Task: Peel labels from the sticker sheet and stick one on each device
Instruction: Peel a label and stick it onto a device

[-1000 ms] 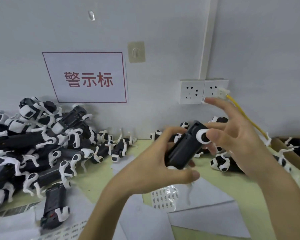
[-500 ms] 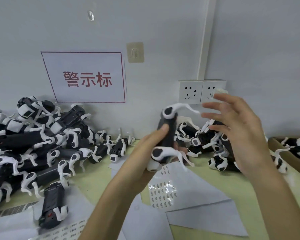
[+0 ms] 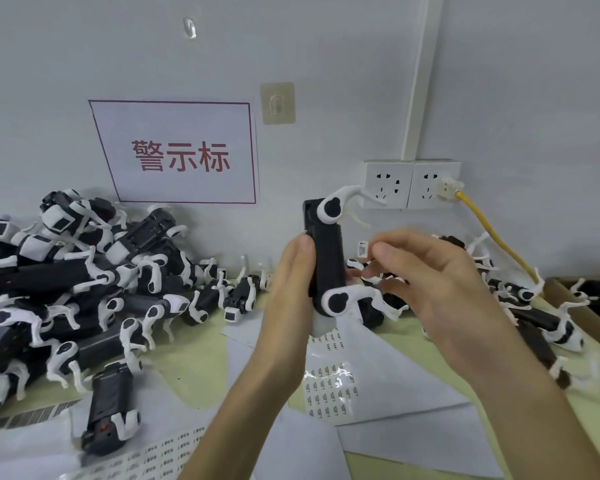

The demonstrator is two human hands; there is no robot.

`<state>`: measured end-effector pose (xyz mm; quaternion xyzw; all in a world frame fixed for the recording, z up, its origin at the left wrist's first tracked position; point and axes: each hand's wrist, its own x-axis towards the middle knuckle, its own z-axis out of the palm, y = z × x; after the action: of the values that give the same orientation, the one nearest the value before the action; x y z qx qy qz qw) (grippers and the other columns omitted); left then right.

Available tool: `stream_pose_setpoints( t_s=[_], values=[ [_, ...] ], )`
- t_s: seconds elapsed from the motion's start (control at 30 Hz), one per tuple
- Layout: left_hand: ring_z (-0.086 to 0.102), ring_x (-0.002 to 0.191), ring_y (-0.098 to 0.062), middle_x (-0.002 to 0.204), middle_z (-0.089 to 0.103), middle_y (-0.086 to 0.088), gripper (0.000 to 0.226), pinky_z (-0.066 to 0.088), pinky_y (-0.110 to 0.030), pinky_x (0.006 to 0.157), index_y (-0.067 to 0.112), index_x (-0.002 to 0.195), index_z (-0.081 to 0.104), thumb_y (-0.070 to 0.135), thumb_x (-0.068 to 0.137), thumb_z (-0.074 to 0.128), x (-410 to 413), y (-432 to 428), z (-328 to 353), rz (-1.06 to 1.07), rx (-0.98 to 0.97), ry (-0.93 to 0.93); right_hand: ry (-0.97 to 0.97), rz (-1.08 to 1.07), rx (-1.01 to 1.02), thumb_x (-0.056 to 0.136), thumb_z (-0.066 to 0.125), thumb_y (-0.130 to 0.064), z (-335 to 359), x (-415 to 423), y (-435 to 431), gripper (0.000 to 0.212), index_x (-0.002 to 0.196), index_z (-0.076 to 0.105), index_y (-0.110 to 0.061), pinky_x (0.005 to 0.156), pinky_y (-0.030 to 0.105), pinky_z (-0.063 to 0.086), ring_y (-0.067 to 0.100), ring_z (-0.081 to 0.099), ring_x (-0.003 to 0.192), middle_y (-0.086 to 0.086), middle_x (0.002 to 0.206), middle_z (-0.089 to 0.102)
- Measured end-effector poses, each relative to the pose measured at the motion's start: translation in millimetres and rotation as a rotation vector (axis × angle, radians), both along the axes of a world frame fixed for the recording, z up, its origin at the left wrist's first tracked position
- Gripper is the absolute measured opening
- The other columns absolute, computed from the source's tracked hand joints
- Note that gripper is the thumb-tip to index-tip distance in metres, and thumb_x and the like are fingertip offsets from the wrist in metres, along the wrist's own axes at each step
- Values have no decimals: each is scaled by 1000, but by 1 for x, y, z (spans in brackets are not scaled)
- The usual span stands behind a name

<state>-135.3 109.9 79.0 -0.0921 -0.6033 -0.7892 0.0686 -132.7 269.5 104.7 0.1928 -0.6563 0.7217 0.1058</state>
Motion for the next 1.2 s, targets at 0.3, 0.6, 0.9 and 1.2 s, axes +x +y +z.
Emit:
stream_pose_setpoints(
  t_s=[0.3,0.6,0.9,1.2],
  values=[
    [65,105,7,109,71,20,48,48,-7,82,26,137,53,48,96,42,3,9,-3,25,-100,226,78,-144,-109,73,75,-36,1,10,-19,15,82,79,-25,66,15,53,10,73,73,-1,79,77],
    [60,101,19,103,65,41,43,43,0,80,28,139,42,40,99,38,8,15,-3,77,-136,346,89,-243,-69,82,78,-28,-1,12,-23,3,83,79,-26,68,15,52,8,72,75,-3,79,77],
    [61,107,12,109,64,37,46,43,-3,84,28,147,35,43,104,39,4,17,-9,150,-184,393,65,-295,-126,87,77,-20,-4,14,-32,5,83,78,-22,65,13,50,4,70,72,-4,75,76],
    [61,109,10,112,64,36,46,43,-4,85,29,148,32,42,104,38,4,17,-11,177,-202,430,124,-318,-152,88,77,-22,-7,15,-38,10,80,78,-28,66,15,52,4,71,71,-6,72,75]
  ],
)
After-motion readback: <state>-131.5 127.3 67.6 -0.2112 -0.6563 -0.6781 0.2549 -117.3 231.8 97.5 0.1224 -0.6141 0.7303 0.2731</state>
